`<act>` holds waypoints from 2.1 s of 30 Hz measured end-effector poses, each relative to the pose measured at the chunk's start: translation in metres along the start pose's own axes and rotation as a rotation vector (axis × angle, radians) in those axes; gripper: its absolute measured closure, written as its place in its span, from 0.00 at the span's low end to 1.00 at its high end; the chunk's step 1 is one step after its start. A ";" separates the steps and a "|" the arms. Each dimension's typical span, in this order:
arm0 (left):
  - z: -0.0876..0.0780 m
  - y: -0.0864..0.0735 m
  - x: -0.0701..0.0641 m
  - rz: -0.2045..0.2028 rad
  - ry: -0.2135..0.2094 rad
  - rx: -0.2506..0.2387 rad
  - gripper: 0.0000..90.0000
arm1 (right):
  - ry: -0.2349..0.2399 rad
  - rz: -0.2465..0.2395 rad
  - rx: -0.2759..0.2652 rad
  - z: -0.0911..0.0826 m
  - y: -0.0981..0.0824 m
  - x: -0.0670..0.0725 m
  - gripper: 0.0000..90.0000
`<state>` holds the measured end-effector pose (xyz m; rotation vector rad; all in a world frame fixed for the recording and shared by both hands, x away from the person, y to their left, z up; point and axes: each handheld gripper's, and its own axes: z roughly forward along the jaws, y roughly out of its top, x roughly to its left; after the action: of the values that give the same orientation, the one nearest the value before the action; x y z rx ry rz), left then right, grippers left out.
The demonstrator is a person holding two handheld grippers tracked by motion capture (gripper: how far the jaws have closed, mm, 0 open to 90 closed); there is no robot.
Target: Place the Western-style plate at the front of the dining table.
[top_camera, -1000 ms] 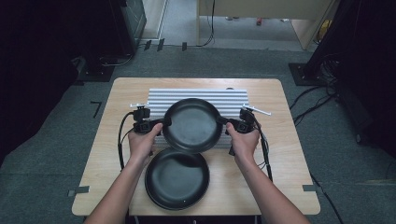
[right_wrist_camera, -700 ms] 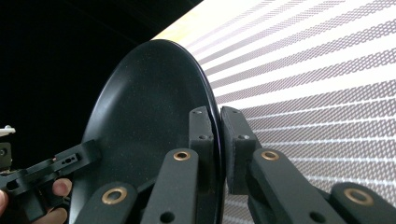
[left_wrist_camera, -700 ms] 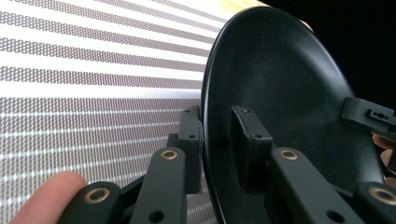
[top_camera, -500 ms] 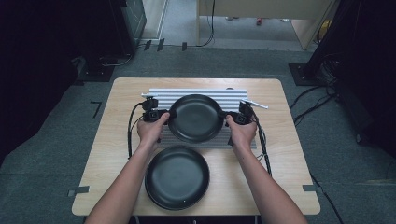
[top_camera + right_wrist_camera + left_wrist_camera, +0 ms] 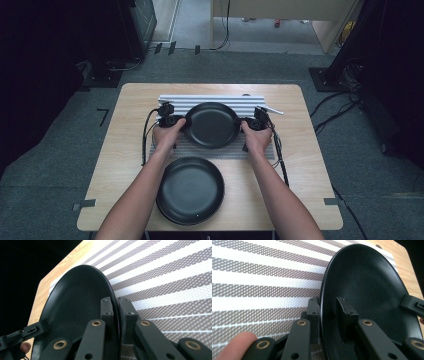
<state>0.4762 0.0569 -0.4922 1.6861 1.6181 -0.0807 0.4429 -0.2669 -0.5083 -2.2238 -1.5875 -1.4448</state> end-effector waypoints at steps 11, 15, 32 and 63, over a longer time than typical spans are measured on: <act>0.016 0.003 -0.007 0.048 0.018 0.012 0.82 | -0.030 -0.001 -0.010 0.004 0.008 -0.012 0.91; 0.019 0.002 -0.009 0.066 0.041 0.012 0.81 | -0.044 -0.022 -0.012 0.006 0.008 -0.014 0.90; -0.018 -0.005 -0.031 0.338 0.107 -0.117 0.29 | -0.106 -0.272 -0.117 -0.014 0.009 -0.007 0.58; -0.122 -0.074 -0.009 0.387 0.107 -0.210 0.11 | -0.133 -0.523 -0.122 -0.102 -0.031 -0.015 0.31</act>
<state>0.3545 0.1089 -0.4382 1.8270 1.2950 0.3643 0.3527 -0.3160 -0.4750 -2.0961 -2.3148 -1.5582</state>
